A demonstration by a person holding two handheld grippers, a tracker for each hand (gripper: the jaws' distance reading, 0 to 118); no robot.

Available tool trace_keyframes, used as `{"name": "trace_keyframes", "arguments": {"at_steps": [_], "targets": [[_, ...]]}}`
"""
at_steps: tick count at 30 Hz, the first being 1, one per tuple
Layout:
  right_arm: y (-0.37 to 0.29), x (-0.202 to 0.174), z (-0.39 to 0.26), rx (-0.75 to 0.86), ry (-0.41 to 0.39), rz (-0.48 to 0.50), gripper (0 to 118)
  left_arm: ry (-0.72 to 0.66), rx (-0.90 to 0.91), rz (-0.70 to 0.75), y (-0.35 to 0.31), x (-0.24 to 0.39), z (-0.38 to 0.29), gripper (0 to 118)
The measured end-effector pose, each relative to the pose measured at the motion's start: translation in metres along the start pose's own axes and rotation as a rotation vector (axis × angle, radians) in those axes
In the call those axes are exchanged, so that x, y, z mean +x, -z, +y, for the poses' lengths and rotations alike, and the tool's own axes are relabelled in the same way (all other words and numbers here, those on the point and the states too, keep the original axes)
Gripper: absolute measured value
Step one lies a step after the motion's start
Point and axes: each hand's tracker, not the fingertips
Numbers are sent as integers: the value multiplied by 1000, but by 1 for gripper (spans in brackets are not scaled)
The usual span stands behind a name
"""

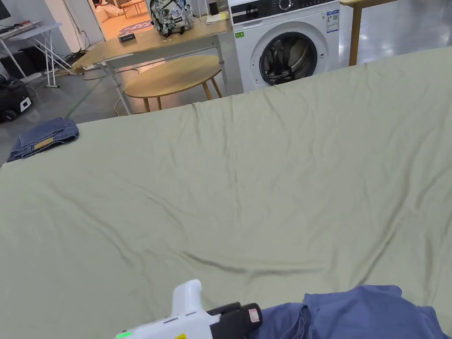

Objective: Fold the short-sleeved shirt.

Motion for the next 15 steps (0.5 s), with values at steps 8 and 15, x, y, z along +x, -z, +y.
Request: {"name": "trace_keyframes", "arguments": {"at_steps": [8,15], "targets": [[6,-10,-3,-26,-3,7,0,151,-171,50,73,33,-31,0],[12,-6,-4,-46,7,10,0,121,85,40,-68,-5,-16,84]]}}
